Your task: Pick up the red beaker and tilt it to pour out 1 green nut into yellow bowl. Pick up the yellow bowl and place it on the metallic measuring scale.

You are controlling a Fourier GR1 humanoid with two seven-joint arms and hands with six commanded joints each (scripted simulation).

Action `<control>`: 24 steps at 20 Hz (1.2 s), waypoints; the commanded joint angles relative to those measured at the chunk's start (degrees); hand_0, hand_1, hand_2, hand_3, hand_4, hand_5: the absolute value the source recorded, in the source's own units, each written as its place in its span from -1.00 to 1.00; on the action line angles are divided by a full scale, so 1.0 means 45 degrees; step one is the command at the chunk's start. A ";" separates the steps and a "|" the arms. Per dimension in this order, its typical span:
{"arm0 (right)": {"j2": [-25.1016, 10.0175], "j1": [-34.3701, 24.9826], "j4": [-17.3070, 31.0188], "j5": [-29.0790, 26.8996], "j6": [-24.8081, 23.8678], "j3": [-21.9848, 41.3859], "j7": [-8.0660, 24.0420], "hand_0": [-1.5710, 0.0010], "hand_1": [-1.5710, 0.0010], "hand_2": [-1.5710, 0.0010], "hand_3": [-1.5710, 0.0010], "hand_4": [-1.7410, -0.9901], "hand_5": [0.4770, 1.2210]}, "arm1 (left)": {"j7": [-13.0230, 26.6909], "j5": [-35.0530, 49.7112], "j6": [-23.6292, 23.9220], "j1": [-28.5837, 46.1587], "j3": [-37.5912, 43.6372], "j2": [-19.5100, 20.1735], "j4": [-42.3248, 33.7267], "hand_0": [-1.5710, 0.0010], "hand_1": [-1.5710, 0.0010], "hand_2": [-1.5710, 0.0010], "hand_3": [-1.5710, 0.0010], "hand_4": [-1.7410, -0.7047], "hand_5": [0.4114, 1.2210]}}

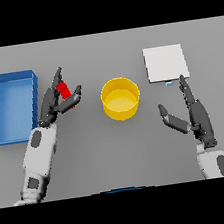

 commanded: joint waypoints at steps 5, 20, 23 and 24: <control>-0.0048 0.0174 -0.0177 0.0006 -0.0055 -0.0050 -0.0120 1.00 1.00 1.00 1.00 0.29 -0.55 | 0.0163 0.0168 0.0648 -0.0605 0.0396 -0.0328 0.0483 0.16 0.11 0.07 0.08 -0.53 0.31; -0.0043 0.0261 -0.0122 0.0078 -0.0076 -0.0021 -0.0365 1.00 1.00 1.00 1.00 0.28 -0.54 | 0.0053 0.0391 0.1378 -0.0559 -0.0024 -0.0537 -0.0890 -0.96 -0.96 -0.96 -0.95 -0.92 0.74; -0.0024 0.0217 -0.0153 0.0184 -0.0082 0.0065 -0.0347 1.00 1.00 1.00 1.00 0.28 -0.51 | 0.0614 -0.0168 0.1217 -0.0550 -0.0856 0.0048 -0.1888 -0.98 -0.98 -0.98 -0.97 -0.96 0.74; -0.0018 0.0069 -0.0091 0.0226 -0.0099 0.0075 -0.0284 1.00 1.00 1.00 1.00 0.28 -0.51 | 0.1077 -0.0557 0.1197 -0.0730 -0.1254 0.0232 -0.2046 -0.98 -0.98 -0.98 -0.98 -0.97 0.74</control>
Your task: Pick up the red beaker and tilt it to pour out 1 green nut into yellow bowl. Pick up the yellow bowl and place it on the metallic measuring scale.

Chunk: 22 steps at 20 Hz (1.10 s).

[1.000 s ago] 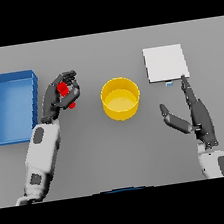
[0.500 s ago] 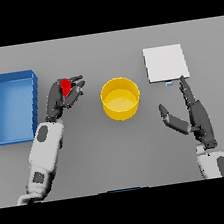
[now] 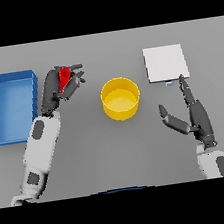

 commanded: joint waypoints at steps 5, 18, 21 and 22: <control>-0.0120 0.0181 -0.0163 0.0105 0.0040 0.0019 0.0172 1.00 1.00 1.00 1.00 0.29 -0.46 | 0.1857 -0.1444 -0.0682 -0.0677 -0.1634 0.1001 -0.0372 -0.99 -0.99 -0.99 -0.99 -0.98 0.74; 0.0002 0.0244 -0.0341 -0.0061 0.0180 0.0087 0.0479 1.00 1.00 1.00 1.00 0.25 -0.40 | 0.4158 -0.6292 -0.1487 -0.3276 -0.6171 0.2593 0.0871 -1.00 -1.00 -1.00 -1.00 -1.00 0.88; -0.0010 0.0237 -0.0334 -0.0014 0.0115 0.0053 0.0477 1.00 1.00 1.00 1.00 0.22 -0.39 | 0.4100 -0.7035 -0.1969 -0.4040 -0.6986 0.2828 0.1151 -1.00 -1.00 -1.00 -1.00 -0.90 0.94; 0.0040 0.0380 -0.0324 -0.0014 0.0136 0.0104 0.0373 1.00 1.00 1.00 1.00 0.22 -0.39 | 0.3970 -0.7279 -0.2277 -0.4337 -0.7313 0.2877 0.1291 -1.00 -1.00 -1.00 -1.00 -0.82 0.95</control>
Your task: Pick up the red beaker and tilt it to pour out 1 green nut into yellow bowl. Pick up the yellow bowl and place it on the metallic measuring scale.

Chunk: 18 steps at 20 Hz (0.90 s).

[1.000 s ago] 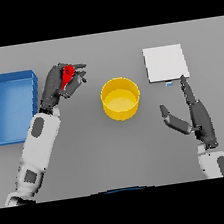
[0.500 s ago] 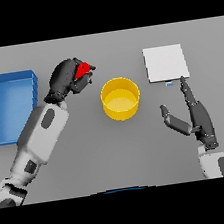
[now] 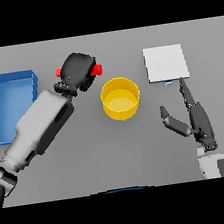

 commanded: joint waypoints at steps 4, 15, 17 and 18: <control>0.0205 -0.0042 0.0109 -0.0336 0.0000 -0.0126 -0.0088 1.00 1.00 1.00 1.00 0.21 -0.44 | -0.0278 -0.0859 -0.1394 -0.1095 -0.1294 0.0180 0.0391 -1.00 -1.00 -1.00 -0.69 -0.91 0.98; 0.0384 -0.0075 0.0316 -0.0615 -0.0148 -0.0352 -0.0278 1.00 1.00 1.00 1.00 0.20 -0.59 | -0.1905 -0.3060 -0.3069 -0.3314 -0.5008 -0.0126 0.1843 -1.00 -1.00 -1.00 -0.96 -0.99 1.00; 0.0480 0.0052 0.0312 -0.0459 -0.0275 -0.0272 -0.0320 1.00 1.00 1.00 1.00 0.21 -0.62 | -0.2211 -0.3370 -0.3076 -0.3605 -0.5571 -0.0110 0.1982 -1.00 -1.00 -1.00 -0.97 -0.99 1.00; 0.0482 0.0046 0.0330 -0.0396 -0.0287 -0.0239 -0.0250 1.00 1.00 1.00 1.00 0.23 -0.64 | -0.2371 -0.3519 -0.3037 -0.3836 -0.5805 -0.0120 0.2110 -1.00 -1.00 -1.00 -0.98 -1.00 1.00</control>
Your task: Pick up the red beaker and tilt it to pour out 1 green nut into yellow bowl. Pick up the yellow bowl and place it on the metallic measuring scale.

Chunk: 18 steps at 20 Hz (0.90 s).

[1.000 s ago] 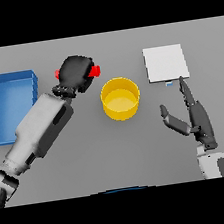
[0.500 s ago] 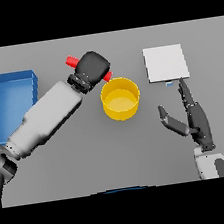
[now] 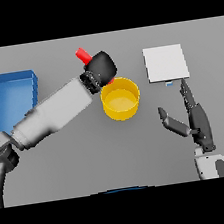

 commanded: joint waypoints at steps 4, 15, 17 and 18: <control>0.0048 -0.0215 0.0181 0.0261 -0.0167 0.0069 0.0111 1.00 1.00 1.00 1.00 0.28 -0.71 | -0.0188 -0.0449 -0.0222 -0.0764 -0.0767 -0.0163 0.0464 -1.00 -1.00 -1.00 -0.99 -0.99 1.00; 0.0089 -0.0197 0.0157 0.0813 -0.0452 0.0282 0.0003 1.00 1.00 1.00 1.00 0.42 -0.69 | -0.1733 -0.1321 -0.0066 -0.2458 -0.2903 -0.0627 0.1525 -1.00 -1.00 -1.00 -1.00 -0.98 1.00; -0.0087 -0.0195 0.0134 0.0694 -0.0424 0.0101 -0.0030 1.00 1.00 1.00 1.00 0.42 -0.69 | -0.1884 -0.1080 -0.0014 -0.2946 -0.2705 -0.0481 0.1721 -1.00 -1.00 -1.00 -1.00 -0.98 1.00; -0.0052 -0.0089 0.0057 0.0737 -0.0417 0.0185 -0.0224 1.00 1.00 1.00 1.00 0.42 -0.69 | -0.1936 -0.0960 0.0214 -0.3350 -0.2504 -0.0346 0.1972 -1.00 -1.00 -1.00 -1.00 -0.98 1.00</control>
